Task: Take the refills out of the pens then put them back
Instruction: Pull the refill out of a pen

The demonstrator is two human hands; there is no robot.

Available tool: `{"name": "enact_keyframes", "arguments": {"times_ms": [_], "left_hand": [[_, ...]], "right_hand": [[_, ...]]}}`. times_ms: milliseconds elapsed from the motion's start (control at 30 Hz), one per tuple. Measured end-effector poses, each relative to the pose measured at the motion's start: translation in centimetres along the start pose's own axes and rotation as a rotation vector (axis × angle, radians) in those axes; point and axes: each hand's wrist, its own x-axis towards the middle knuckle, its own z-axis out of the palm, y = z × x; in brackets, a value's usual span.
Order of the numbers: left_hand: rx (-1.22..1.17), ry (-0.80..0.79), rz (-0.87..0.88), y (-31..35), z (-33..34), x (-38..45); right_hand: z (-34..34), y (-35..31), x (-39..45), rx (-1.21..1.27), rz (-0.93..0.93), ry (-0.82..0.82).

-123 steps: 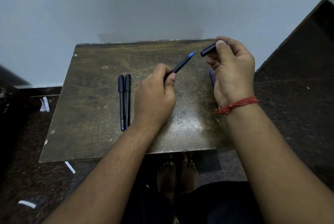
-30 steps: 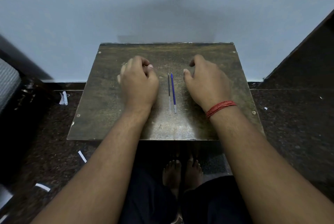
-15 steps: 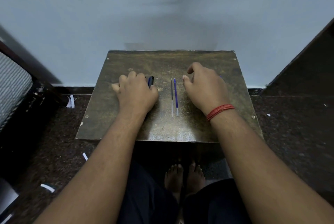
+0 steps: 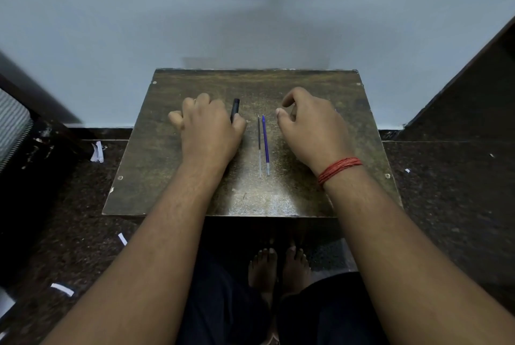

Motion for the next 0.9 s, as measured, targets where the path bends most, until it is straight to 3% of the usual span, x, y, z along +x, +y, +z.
{"name": "enact_keyframes", "arguments": {"times_ms": [100,233,367,533,633,900], "left_hand": [[-0.155,0.048,0.009,0.9,-0.6,0.4],[-0.633,0.006,0.079,3.3,-1.4,-0.1],[-0.961,-0.282,0.06,5.3,-1.3,-1.2],[-1.3,-0.585,-0.11,6.2,-1.2,-2.1],[-1.325,-0.673,-0.07,6.3,-0.6,-2.3],[-1.121,-0.472,0.048,5.6,0.4,-2.2]], "right_hand": [[0.1,0.3,0.3,0.237,0.087,0.035],[0.2,1.3,0.9,0.673,0.239,0.084],[0.2,2.2,1.4,1.029,0.325,0.032],[0.3,2.6,1.7,1.132,0.338,0.122],[0.5,3.1,1.8,1.119,0.347,0.206],[0.9,2.6,1.5,0.972,0.237,0.136]]}}
